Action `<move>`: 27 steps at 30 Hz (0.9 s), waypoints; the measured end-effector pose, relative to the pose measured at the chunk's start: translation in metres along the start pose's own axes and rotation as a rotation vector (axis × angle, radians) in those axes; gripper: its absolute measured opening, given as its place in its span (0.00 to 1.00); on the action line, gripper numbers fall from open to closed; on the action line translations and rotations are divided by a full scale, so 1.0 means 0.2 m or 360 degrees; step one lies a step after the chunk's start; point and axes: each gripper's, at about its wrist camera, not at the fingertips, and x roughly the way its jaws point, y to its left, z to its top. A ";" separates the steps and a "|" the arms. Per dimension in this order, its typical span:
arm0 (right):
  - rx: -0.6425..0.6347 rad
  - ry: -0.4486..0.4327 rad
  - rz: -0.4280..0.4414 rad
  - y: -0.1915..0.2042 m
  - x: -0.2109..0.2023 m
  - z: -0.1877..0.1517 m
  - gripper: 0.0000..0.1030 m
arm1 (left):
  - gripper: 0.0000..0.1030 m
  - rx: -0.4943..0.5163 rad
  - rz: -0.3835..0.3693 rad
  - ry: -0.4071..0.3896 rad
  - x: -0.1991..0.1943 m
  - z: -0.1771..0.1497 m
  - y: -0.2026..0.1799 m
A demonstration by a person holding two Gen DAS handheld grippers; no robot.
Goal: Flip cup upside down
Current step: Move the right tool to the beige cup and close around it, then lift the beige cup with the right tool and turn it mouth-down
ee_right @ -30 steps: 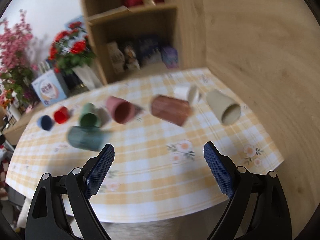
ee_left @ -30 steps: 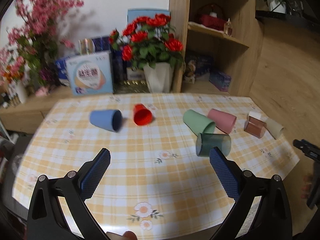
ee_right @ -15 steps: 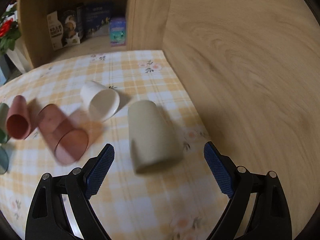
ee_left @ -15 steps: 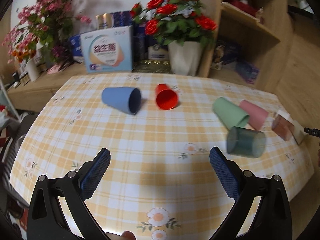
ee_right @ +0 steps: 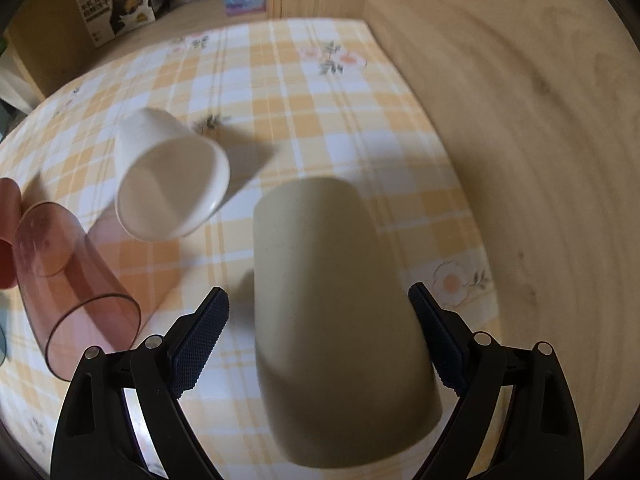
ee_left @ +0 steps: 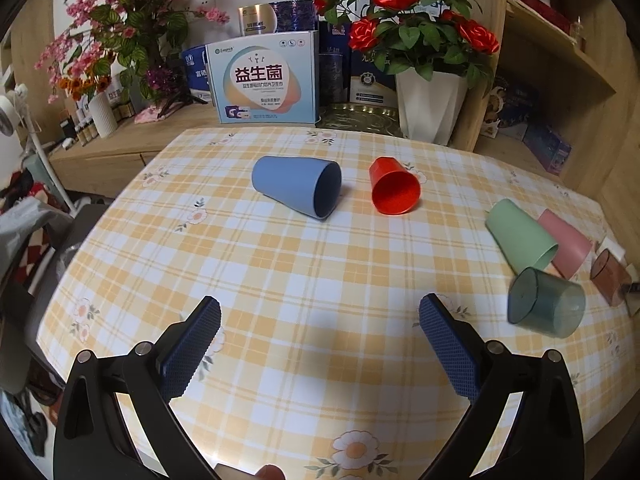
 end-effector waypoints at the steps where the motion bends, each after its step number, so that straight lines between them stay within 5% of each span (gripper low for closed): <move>1: 0.0013 0.0023 0.0012 0.00 0.01 -0.01 0.84 | 0.94 -0.0007 -0.0009 -0.0002 0.00 0.00 0.00; 4: 0.0089 0.0051 0.0072 -0.03 0.02 -0.03 0.66 | 0.94 -0.0012 -0.0014 0.0001 0.00 -0.01 -0.01; 27: 0.0525 -0.0183 0.0383 0.08 -0.43 -0.45 0.65 | 0.94 -0.0142 -0.0190 -0.0009 -0.11 -0.06 0.13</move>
